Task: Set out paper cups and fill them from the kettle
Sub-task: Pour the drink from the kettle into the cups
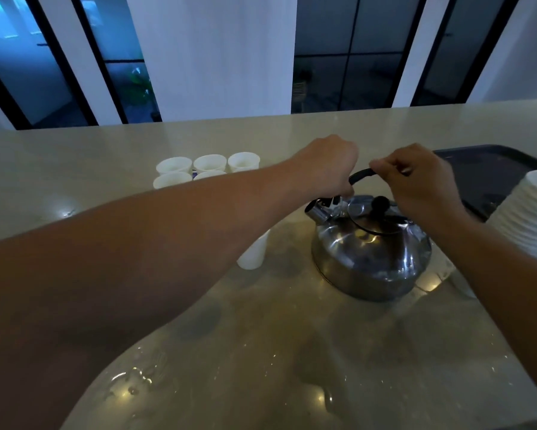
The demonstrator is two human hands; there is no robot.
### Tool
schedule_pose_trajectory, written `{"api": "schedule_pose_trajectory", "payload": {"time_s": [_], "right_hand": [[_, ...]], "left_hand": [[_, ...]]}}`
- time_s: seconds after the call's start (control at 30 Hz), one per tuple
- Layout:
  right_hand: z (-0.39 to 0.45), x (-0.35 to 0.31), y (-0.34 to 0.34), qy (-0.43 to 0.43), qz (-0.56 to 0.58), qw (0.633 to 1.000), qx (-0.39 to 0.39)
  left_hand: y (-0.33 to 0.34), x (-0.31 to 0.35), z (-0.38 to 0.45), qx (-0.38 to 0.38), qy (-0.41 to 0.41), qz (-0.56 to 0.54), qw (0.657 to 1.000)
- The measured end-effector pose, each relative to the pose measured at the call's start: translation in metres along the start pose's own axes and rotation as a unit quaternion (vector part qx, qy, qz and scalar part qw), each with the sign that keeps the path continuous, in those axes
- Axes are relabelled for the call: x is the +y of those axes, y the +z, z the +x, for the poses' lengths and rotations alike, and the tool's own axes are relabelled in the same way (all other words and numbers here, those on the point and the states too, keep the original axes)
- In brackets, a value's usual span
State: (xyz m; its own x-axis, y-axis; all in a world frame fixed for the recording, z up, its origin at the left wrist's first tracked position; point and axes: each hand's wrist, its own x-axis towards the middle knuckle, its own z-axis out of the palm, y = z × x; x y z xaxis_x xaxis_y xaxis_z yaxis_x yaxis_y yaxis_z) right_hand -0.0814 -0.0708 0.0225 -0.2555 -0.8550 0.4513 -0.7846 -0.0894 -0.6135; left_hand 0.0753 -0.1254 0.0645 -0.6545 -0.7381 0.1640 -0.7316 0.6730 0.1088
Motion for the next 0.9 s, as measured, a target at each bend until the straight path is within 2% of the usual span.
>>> {"api": "schedule_pose_trajectory", "payload": {"time_s": [0.2, 0.37, 0.53, 0.67, 0.9], "right_hand": [[-0.008, 0.001, 0.007, 0.029, 0.064, 0.997, 0.009], [-0.022, 0.003, 0.005, 0.021, 0.113, 0.993, 0.034], [-0.019, -0.001, -0.004, 0.027, 0.083, 0.996, -0.025], [-0.016, -0.018, -0.014, -0.015, 0.057, 0.993, -0.099], [0.002, -0.059, -0.033, -0.093, -0.013, 0.989, -0.116]], "left_hand": [[0.006, 0.006, 0.009, 0.004, -0.015, -0.012, 1.000], [0.011, 0.006, 0.010, 0.003, -0.017, -0.040, 0.999], [0.006, -0.002, 0.001, -0.021, -0.033, -0.089, 0.995], [-0.005, -0.003, -0.014, -0.035, -0.038, -0.084, 0.995], [-0.042, -0.015, -0.037, 0.012, -0.036, -0.084, 0.996]]}}
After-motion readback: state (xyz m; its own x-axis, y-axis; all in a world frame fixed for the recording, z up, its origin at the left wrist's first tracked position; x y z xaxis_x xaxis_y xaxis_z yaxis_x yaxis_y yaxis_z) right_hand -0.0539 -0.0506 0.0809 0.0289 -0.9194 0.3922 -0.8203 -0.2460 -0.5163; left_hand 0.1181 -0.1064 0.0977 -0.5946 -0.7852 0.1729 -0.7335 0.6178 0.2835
